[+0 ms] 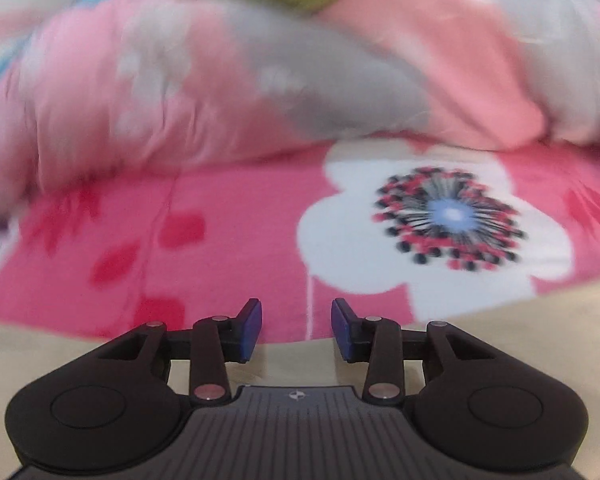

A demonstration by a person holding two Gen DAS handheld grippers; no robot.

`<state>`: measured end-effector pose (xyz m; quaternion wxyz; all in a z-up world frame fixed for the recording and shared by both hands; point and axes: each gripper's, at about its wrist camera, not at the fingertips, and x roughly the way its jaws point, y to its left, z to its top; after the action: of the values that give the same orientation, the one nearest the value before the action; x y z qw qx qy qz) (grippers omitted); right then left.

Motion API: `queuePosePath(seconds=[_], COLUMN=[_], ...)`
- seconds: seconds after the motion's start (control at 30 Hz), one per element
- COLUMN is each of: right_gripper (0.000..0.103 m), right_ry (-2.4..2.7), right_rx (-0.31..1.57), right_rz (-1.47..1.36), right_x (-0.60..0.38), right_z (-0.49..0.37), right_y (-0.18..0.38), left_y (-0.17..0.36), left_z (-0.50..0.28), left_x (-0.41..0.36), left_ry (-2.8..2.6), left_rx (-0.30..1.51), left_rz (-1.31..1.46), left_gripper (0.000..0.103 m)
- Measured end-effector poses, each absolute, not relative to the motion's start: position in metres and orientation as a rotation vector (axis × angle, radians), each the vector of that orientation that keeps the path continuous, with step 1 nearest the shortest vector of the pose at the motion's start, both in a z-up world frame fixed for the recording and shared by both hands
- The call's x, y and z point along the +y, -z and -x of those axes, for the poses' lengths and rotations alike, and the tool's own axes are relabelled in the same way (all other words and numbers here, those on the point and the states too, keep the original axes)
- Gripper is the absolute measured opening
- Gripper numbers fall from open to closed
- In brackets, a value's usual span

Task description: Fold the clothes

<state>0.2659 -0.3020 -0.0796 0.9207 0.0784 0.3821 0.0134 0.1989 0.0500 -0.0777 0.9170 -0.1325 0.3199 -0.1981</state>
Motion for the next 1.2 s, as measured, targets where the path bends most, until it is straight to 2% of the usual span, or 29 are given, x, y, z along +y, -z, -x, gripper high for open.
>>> queuePosePath(seconds=[0.1, 0.2, 0.3, 0.4, 0.63, 0.77, 0.87, 0.93, 1.0, 1.1, 1.2], right_gripper=[0.041, 0.041, 0.041, 0.037, 0.037, 0.037, 0.037, 0.039, 0.047, 0.05, 0.054], right_ry=[-0.111, -0.218, -0.239, -0.182, -0.044, -0.033, -0.051, -0.068, -0.085, -0.102, -0.105], right_rx=[0.748, 0.812, 0.908, 0.925, 0.801, 0.745, 0.699, 0.688, 0.696, 0.662, 0.666], right_rz=[-0.219, -0.18, -0.114, -0.036, -0.07, -0.254, -0.254, -0.19, -0.121, -0.109, -0.089], right_x=[-0.3, -0.274, -0.246, -0.232, -0.231, -0.252, -0.253, -0.248, -0.241, -0.243, -0.239], right_z=[-0.23, -0.209, -0.213, -0.238, -0.247, -0.209, -0.165, -0.148, -0.134, -0.123, -0.126], right_y=[0.055, 0.049, 0.069, 0.099, 0.091, 0.074, 0.068, 0.077, 0.092, 0.116, 0.115], left_y=[0.078, 0.078, 0.078, 0.078, 0.077, 0.077, 0.077, 0.077, 0.077, 0.078, 0.078], left_z=[-0.199, -0.199, -0.199, -0.199, -0.199, -0.2, -0.2, -0.2, -0.2, -0.2, -0.2], left_x=[0.05, 0.049, 0.05, 0.05, 0.052, 0.051, 0.05, 0.05, 0.05, 0.05, 0.051], left_ry=[0.405, 0.403, 0.404, 0.407, 0.408, 0.406, 0.404, 0.402, 0.401, 0.401, 0.399], left_rx=[0.659, 0.66, 0.659, 0.66, 0.666, 0.669, 0.668, 0.667, 0.666, 0.665, 0.667], left_rz=[0.271, 0.272, 0.273, 0.277, 0.281, 0.281, 0.277, 0.276, 0.276, 0.278, 0.279], left_gripper=[0.079, 0.079, 0.079, 0.079, 0.079, 0.08, 0.08, 0.08, 0.08, 0.08, 0.08])
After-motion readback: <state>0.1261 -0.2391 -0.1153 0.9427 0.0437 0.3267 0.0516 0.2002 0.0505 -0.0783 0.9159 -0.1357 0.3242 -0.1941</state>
